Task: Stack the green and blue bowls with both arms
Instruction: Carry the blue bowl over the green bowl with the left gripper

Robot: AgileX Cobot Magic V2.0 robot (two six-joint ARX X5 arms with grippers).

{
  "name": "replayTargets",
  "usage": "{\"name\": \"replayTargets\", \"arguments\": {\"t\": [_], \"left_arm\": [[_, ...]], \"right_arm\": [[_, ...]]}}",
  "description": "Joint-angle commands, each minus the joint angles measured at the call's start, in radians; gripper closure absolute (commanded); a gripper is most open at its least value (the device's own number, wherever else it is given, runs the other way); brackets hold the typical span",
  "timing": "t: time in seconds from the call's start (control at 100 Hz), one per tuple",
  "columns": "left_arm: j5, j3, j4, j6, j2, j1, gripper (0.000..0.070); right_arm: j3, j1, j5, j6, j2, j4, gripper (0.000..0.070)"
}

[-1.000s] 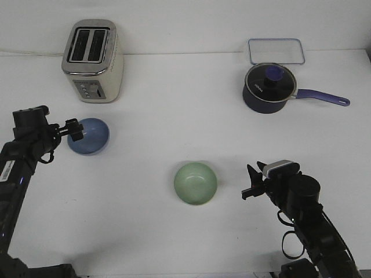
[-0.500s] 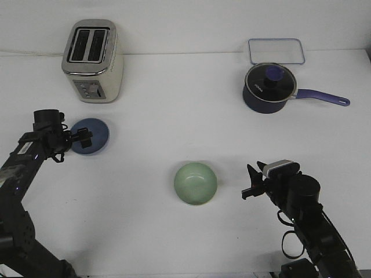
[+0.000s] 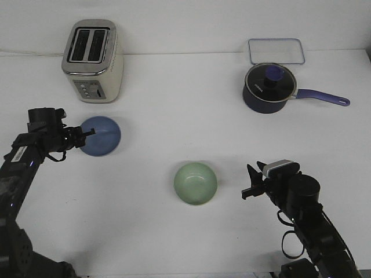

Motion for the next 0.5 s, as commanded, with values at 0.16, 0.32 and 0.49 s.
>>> {"name": "replayTargets", "arguments": {"t": [0.16,0.32,0.49], "left_arm": [[0.163,0.014,-0.026,0.000,-0.191,-0.129,0.0688],[0.166,0.014,-0.035,-0.018,-0.240,-0.315,0.0688],[0.109,0.014,-0.023,-0.018,-0.190,-0.535,0.0688]], "right_arm": [[-0.001,0.002,-0.001,0.008,0.006,0.010,0.0484],[-0.001,0.002,-0.001,0.023,0.006,0.010,0.0484],[-0.001,0.003,-0.001,0.023,0.006,0.010,0.0484]]}}
